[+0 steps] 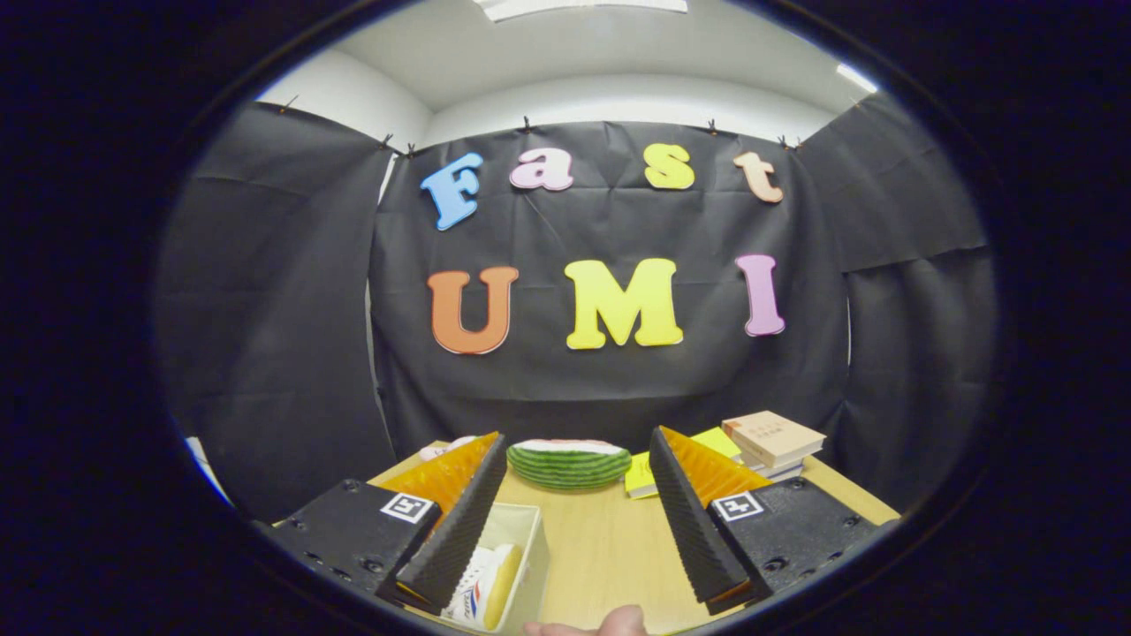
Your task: Open the storage box then place both shoes into the box .Put the left shoe in first, then the right shoe, with the right side of both shoes facing outward in a uniform manner.
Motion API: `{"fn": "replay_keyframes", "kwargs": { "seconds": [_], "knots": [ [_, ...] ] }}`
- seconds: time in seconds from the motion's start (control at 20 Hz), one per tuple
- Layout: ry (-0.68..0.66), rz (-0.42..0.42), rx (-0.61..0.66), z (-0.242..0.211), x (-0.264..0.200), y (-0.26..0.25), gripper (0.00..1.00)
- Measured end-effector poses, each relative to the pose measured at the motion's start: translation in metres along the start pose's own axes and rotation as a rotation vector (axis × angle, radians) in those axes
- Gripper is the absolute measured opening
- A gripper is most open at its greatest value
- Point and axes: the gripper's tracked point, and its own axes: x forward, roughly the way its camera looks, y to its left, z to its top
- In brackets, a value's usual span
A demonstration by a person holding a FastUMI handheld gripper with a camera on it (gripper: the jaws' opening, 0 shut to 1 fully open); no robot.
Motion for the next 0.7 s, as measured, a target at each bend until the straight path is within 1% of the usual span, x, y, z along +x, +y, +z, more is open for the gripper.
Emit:
{"fn": "replay_keyframes", "kwargs": {
  "seconds": [0.25,0.7],
  "knots": [
    [-0.004,0.001,-0.015,-0.007,0.005,0.005,1.0],
    [-0.013,0.002,0.0,-0.012,0.01,0.009,1.0]
  ]
}}
